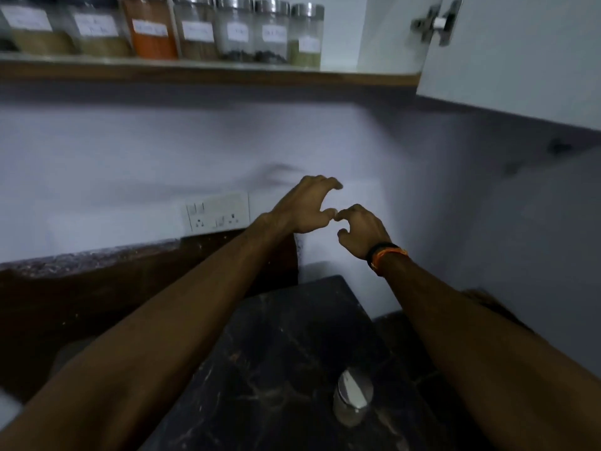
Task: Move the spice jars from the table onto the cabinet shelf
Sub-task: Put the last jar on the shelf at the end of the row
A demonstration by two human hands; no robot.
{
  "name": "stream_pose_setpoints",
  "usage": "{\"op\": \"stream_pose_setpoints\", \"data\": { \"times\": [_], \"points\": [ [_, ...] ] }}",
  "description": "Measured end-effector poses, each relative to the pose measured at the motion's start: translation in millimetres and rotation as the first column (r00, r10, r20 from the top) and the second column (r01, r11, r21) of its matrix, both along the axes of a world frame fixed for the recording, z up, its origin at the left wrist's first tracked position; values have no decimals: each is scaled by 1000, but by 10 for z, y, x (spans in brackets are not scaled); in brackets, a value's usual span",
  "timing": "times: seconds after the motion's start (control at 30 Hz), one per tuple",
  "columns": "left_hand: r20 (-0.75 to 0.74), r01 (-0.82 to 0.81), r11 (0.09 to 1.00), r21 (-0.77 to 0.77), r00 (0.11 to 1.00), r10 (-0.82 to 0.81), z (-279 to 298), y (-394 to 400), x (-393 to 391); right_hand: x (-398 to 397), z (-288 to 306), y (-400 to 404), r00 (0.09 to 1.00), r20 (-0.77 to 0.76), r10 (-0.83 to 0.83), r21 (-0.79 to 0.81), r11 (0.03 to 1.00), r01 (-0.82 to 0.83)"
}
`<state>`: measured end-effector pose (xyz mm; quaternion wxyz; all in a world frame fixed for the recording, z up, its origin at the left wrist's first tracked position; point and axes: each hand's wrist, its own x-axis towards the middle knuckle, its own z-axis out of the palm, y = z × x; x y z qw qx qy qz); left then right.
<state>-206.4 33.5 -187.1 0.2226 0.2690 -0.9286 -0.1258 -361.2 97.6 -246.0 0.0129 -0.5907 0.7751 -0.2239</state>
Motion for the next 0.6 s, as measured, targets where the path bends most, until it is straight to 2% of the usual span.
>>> {"op": "stream_pose_setpoints", "data": {
  "times": [0.23,0.4,0.6],
  "points": [
    [211,-4,974,227,976,-45,-1084,303,137,72,-837,481,994,99,-49,300,954,17],
    [328,-3,938,346,937,-118,-1716,575,221,243,-1357,818,985,141,-100,410,911,34],
    [371,-58,870,490,917,-148,-2238,851,366,338,-1827,1129,979,183,-90,510,860,-16]
  ]
}}
